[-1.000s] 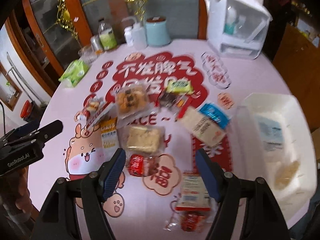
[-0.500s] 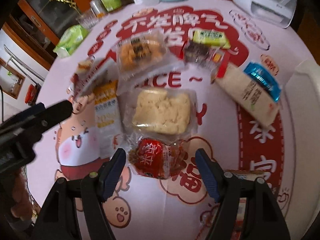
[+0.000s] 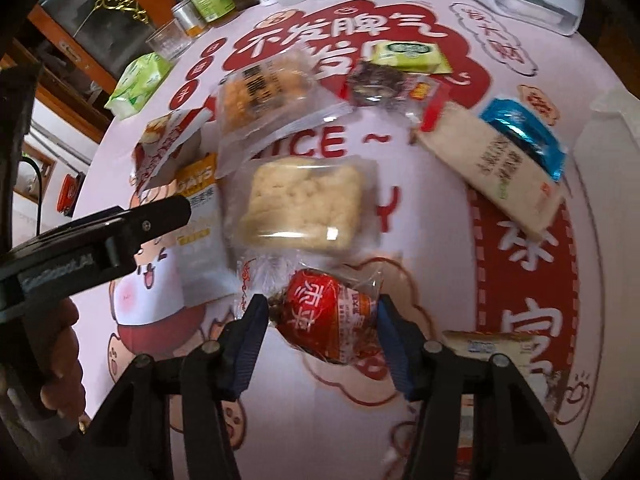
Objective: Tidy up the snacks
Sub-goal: 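Grasp the red-wrapped sausage with the right tool while the left grasps the OATS bar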
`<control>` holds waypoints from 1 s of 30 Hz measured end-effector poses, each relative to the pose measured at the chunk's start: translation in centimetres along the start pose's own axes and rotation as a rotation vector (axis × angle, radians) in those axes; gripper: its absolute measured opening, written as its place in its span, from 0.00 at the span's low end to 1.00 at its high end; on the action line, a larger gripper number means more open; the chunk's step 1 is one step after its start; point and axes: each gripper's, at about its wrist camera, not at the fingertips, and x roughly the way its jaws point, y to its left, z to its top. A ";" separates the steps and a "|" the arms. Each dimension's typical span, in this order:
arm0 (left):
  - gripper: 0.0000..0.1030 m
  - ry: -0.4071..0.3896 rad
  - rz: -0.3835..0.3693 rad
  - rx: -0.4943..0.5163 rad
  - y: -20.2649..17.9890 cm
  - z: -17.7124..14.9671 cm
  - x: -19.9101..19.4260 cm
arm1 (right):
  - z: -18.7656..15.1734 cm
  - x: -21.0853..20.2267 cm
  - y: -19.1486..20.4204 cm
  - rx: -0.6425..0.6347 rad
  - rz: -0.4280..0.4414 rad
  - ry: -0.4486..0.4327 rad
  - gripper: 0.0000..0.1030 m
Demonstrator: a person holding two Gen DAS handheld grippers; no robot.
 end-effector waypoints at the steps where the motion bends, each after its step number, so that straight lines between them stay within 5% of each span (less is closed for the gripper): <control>1: 0.92 0.011 0.000 -0.003 -0.2 0.0 0.4 | 0.0 -0.2 -0.3 0.003 -0.008 -0.004 0.53; 11: 0.89 0.075 0.042 -0.016 -2.0 0.4 3.4 | -0.5 -1.8 -2.2 0.022 -0.037 -0.034 0.52; 15: 0.62 0.143 0.045 -0.044 -2.2 0.3 5.0 | -0.5 -2.3 -2.1 0.009 -0.032 -0.042 0.47; 19: 0.38 0.118 0.083 -0.037 -2.6 0.3 4.7 | -0.7 -2.8 -2.1 -0.006 -0.025 -0.058 0.43; 30: 0.34 0.063 0.067 -0.003 -3.2 -2.0 0.7 | -1.6 -5.7 -1.7 -0.053 -0.002 -0.121 0.41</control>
